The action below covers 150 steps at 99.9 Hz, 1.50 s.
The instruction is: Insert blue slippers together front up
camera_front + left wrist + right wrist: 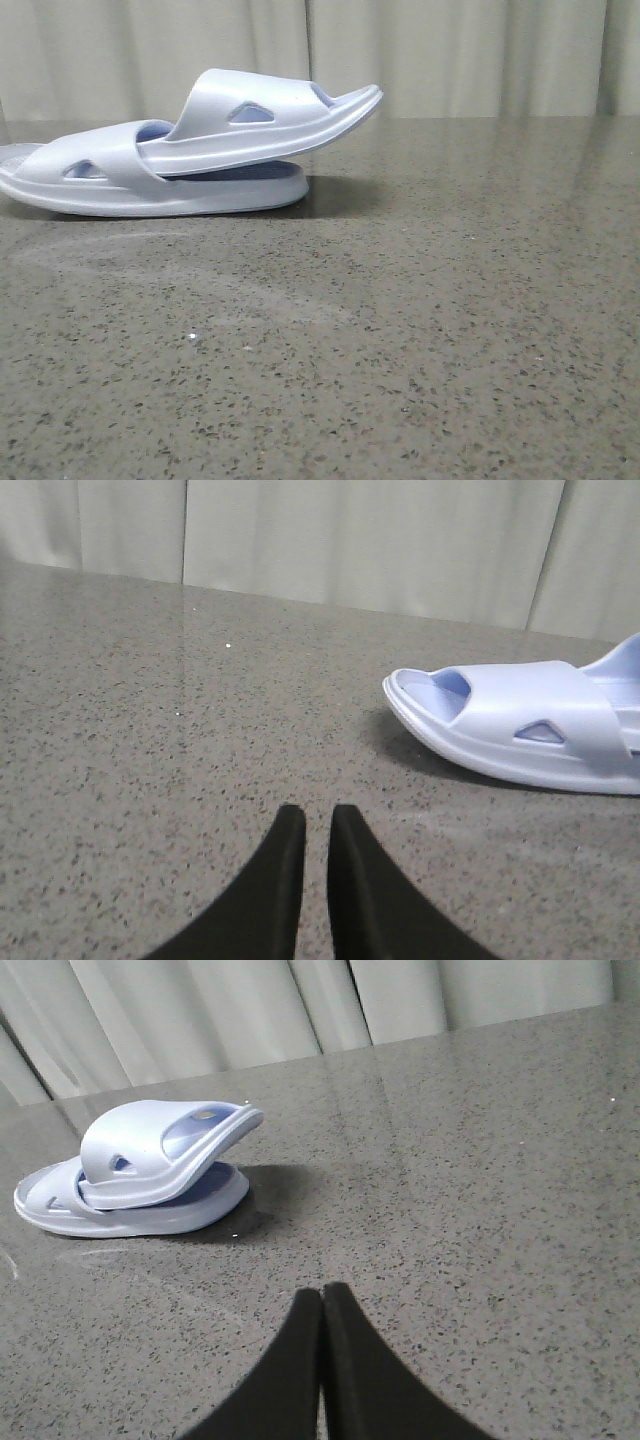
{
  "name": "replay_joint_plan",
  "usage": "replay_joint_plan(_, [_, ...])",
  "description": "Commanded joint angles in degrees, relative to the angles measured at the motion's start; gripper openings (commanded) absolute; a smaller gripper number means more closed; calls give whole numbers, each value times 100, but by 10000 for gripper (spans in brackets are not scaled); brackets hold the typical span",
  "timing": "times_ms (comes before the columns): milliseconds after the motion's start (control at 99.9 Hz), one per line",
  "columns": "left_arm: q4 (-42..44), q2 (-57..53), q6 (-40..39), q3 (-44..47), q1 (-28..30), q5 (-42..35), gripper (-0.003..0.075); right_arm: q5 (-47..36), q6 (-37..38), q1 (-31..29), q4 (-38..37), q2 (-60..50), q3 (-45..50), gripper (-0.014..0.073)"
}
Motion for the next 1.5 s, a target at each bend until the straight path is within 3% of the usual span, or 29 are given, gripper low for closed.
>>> replay_joint_plan(0, [54,-273,-70,44,-37,-195,15,-49,-62,0,110,13,-150,-89])
replay_joint_plan(170, [164,-277,-70,56,-58,556,15,-29,-62,0,110,24,-150,-89])
replay_joint_plan(921, [2,-277,-59,44,-58,545,15,-29,-62,0,110,24,-150,-89])
replay_joint_plan(1161, [2,-277,-59,44,-58,545,15,-553,-62,0,-23,24,-150,-89])
replay_joint_plan(1231, [2,-277,-59,44,-58,545,15,-806,74,0,-749,24,-150,-89])
replay_joint_plan(1291, [2,-277,-59,44,-58,545,15,-1046,753,-10,-2062,24,-150,-89])
replay_joint_plan(1301, [2,-277,-59,44,-58,545,15,-1080,1036,-10,-2246,24,-150,-89])
replay_joint_plan(1311, [2,-277,-59,44,-58,545,15,-1265,2053,-10,-3459,31,-150,-89])
replay_joint_plan(1391, [2,-277,-59,44,-58,545,15,-1429,3629,-149,-5574,31,-91,-89])
replay_joint_plan(1491, [2,-277,-59,44,-58,545,15,-1444,4923,-594,-6817,-52,139,-89])
